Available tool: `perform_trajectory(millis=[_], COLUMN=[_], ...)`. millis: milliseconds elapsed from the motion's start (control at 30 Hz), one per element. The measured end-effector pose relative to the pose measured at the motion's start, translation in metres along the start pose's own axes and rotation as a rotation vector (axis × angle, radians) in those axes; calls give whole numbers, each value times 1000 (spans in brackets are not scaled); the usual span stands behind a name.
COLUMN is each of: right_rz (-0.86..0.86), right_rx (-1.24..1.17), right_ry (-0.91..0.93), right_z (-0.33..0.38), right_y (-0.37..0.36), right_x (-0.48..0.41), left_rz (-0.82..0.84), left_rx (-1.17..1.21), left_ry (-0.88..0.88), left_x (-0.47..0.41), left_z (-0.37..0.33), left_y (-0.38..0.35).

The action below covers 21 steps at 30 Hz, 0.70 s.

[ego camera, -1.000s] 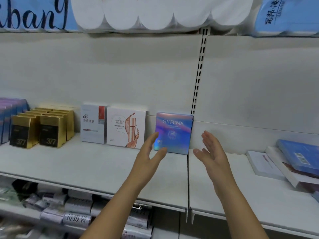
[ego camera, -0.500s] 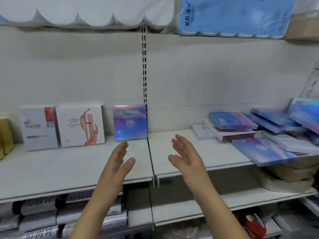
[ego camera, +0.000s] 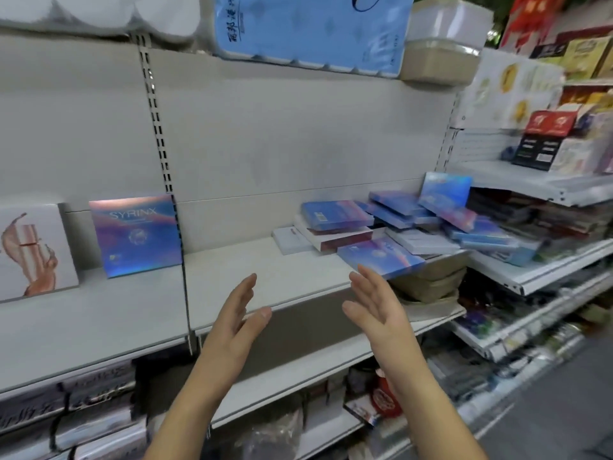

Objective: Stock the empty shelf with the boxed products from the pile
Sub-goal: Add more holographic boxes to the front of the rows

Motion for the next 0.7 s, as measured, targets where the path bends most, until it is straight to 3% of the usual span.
perform_trajectory(millis=[367,700], right_rz=[-67,-64], right_rx=[-54,-27], right_ry=[-77,-145], right_z=[-44,-54], right_y=[140,163], right_x=[-122,-201], left_rz=[-14,-111], left_rx=[-117,-271], left_ry=[13,-123], left_x=[-51,-126], left_z=[11,-28], left_y=[-167,-215])
Point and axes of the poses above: each hand's wrist, its own x-axis away from the middle knuckle, its own y-axis out of the back of the hand, z = x × y, the point moved 4 cm from there along -x, towards the middle knuckle, and after that the axes turned 11 degrees about -z, right-handed, at the moved point
